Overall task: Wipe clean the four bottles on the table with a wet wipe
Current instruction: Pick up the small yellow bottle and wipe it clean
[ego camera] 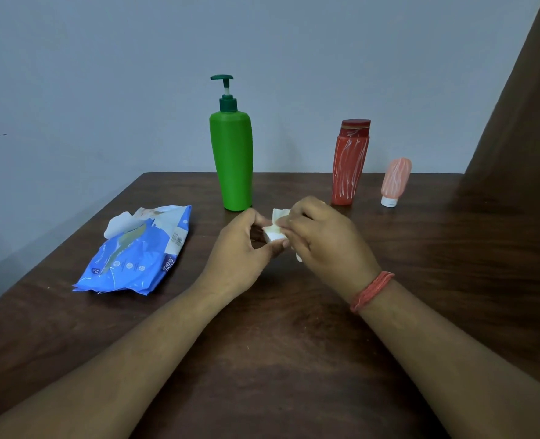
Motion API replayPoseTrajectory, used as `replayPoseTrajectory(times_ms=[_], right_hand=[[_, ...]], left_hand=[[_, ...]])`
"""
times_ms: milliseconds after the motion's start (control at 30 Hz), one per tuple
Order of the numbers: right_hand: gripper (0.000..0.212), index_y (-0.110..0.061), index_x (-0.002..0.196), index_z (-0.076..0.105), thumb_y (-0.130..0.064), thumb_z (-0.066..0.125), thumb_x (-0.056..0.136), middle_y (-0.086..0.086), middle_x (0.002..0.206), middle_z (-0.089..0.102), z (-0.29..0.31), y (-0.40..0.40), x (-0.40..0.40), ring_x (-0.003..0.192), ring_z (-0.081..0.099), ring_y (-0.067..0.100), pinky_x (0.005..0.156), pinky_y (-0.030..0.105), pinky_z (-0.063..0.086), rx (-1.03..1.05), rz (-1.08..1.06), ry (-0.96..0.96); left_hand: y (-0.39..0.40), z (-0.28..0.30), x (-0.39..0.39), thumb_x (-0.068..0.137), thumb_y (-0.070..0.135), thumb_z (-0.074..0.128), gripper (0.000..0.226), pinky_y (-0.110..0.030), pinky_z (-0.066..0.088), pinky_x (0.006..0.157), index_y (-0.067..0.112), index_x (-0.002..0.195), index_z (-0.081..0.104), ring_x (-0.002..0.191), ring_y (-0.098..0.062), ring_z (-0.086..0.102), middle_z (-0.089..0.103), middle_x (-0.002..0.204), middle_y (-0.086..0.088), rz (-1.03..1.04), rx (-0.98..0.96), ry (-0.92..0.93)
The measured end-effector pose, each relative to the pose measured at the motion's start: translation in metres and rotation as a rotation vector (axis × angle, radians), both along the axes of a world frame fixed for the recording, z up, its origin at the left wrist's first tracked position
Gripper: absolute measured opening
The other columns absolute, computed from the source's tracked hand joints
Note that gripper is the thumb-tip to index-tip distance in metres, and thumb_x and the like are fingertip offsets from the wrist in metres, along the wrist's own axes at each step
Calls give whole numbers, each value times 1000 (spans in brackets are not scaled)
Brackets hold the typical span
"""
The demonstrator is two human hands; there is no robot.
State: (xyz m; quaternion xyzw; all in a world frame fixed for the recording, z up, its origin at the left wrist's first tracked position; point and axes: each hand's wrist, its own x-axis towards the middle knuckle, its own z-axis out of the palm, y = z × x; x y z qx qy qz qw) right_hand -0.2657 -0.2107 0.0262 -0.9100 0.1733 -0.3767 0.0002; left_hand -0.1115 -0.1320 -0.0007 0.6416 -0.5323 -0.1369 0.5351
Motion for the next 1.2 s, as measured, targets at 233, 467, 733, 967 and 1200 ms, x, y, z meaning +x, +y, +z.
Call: replayPoseTrajectory(times_ms=[233, 467, 733, 967, 1200], right_hand=[[17, -4, 103, 74, -5, 72, 87, 10, 97, 60, 3, 3, 0, 80, 62, 24, 68, 39, 56, 25, -1, 12], [15, -5, 104, 73, -8, 68, 90, 9, 99, 59, 3, 2, -1, 81, 61, 23, 70, 41, 56, 28, -31, 22], [17, -8, 109, 72, -12, 64, 94, 5, 103, 59, -1, -11, -4, 85, 55, 12, 76, 28, 52, 105, -128, -89], [15, -7, 105, 73, -11, 66, 92, 4, 99, 59, -2, -12, -4, 84, 57, 14, 73, 24, 48, 62, -66, -60], [16, -7, 105, 72, -8, 68, 90, 6, 98, 59, 0, -7, -2, 85, 57, 17, 71, 28, 49, 32, -77, -60]], left_hand=[[-1, -2, 0, 78, 26, 87, 33, -23, 56, 70, 34, 89, 57, 83, -9, 69, 68, 92, 8, 63, -32, -135], [0, -1, -2, 78, 27, 87, 37, -41, 59, 73, 40, 89, 55, 82, -14, 68, 67, 92, 9, 95, -55, -184], [1, 2, 1, 79, 21, 86, 30, -15, 54, 71, 28, 96, 63, 87, -2, 69, 71, 98, 11, 112, 2, -32], [-1, -1, 0, 80, 14, 86, 29, -26, 58, 77, 25, 94, 62, 89, -9, 72, 73, 99, 5, 69, -35, 28], [-1, -1, 1, 80, 14, 85, 28, -19, 57, 76, 19, 96, 62, 90, -5, 71, 72, 100, 7, 61, -56, -30]])
